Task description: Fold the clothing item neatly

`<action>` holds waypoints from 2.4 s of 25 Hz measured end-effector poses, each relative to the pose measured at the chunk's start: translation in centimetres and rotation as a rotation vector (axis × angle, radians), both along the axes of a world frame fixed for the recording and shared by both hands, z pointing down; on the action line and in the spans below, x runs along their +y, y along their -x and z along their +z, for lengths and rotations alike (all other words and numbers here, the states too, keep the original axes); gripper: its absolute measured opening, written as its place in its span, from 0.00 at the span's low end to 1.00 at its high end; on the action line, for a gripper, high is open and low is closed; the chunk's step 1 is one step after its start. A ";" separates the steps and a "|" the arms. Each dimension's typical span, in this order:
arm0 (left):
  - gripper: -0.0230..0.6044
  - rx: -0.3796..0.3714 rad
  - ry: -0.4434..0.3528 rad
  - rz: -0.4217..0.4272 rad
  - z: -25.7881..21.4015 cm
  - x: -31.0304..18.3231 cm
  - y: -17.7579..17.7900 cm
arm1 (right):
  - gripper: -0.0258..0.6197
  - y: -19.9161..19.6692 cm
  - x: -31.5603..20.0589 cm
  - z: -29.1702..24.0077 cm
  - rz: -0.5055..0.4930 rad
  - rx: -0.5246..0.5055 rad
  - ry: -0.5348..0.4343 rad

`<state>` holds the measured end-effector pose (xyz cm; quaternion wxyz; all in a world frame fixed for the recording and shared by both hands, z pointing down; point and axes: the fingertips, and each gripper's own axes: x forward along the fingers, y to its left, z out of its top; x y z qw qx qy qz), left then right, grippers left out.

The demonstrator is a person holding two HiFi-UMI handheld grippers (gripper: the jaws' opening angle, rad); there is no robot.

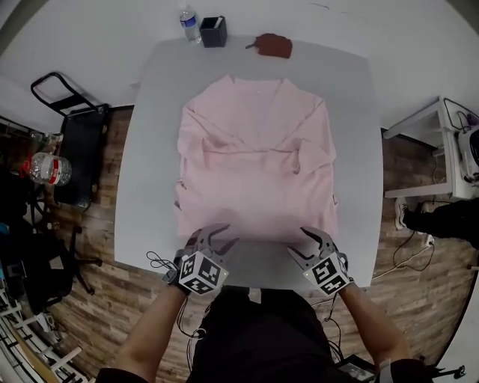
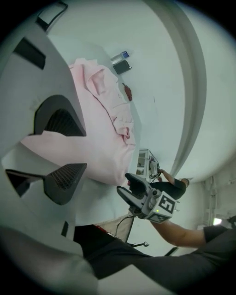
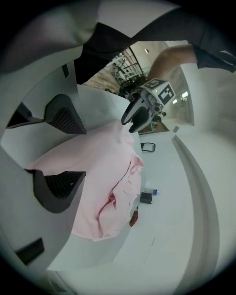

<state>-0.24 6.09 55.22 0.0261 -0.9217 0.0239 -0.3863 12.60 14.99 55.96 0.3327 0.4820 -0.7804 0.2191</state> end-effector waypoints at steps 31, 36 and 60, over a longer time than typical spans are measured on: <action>0.42 -0.193 -0.312 0.116 6.9 -1.0 1.5 | 0.41 -4.0 -0.6 5.3 -0.212 0.777 -0.073; 0.08 -0.201 -0.324 0.123 6.8 -1.6 0.8 | 0.13 -3.5 -0.4 6.1 -0.247 0.758 -0.028; 0.07 -0.470 0.182 0.572 -8.6 10.7 9.7 | 0.11 4.5 11.8 -8.5 -0.379 0.403 0.250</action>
